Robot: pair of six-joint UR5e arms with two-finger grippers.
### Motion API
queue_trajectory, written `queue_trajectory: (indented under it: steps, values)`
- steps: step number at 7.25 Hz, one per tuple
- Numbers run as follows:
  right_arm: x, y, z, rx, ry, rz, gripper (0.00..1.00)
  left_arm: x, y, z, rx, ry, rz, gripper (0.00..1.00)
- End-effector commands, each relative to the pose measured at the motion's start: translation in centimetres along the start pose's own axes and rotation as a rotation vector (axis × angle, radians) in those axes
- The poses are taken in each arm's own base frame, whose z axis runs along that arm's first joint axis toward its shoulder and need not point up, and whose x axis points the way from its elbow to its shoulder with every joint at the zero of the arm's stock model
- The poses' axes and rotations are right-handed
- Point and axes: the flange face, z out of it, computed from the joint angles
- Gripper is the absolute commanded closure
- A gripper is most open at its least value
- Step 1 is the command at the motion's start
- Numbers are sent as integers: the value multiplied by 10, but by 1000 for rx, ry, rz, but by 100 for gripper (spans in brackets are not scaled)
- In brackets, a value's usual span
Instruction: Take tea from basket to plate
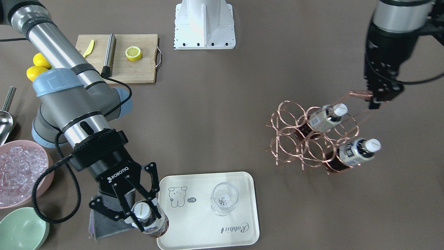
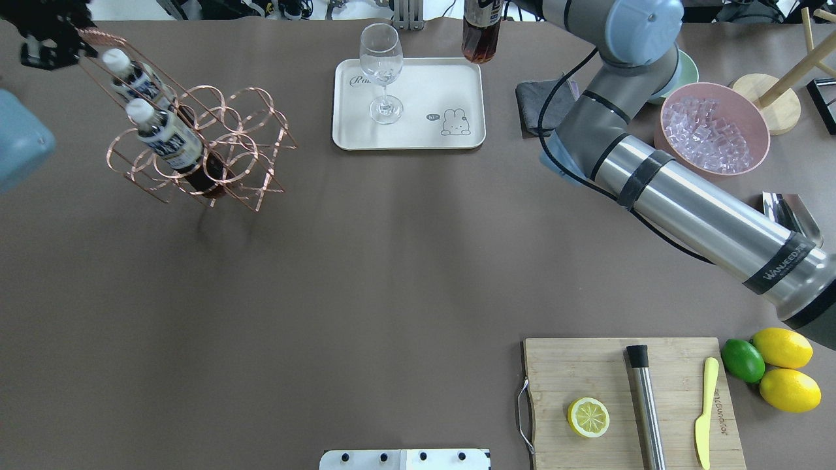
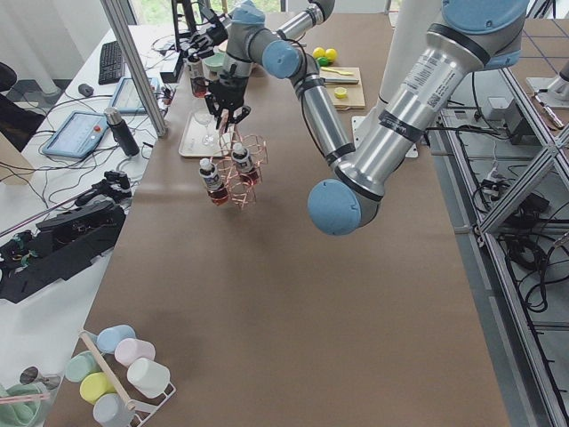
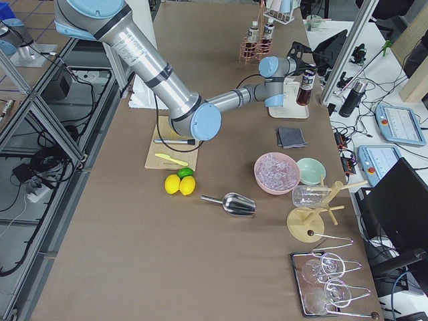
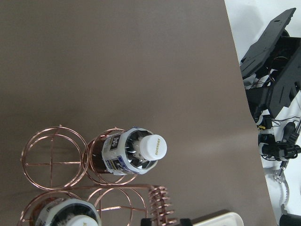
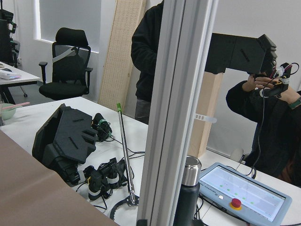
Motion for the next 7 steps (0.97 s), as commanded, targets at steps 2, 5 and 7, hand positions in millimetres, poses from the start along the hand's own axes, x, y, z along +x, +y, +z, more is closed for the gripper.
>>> queue_trajectory:
  steps: [2,5,7]
  values:
    - [-60,70,18,34,26,94,100,78,-198,90,9,-33,72,100]
    - [-74,87,19,22,15,97,100,96,-281,144,40,-16,11,100]
    - [-77,91,18,19,13,97,100,95,-315,142,60,-17,-31,100]
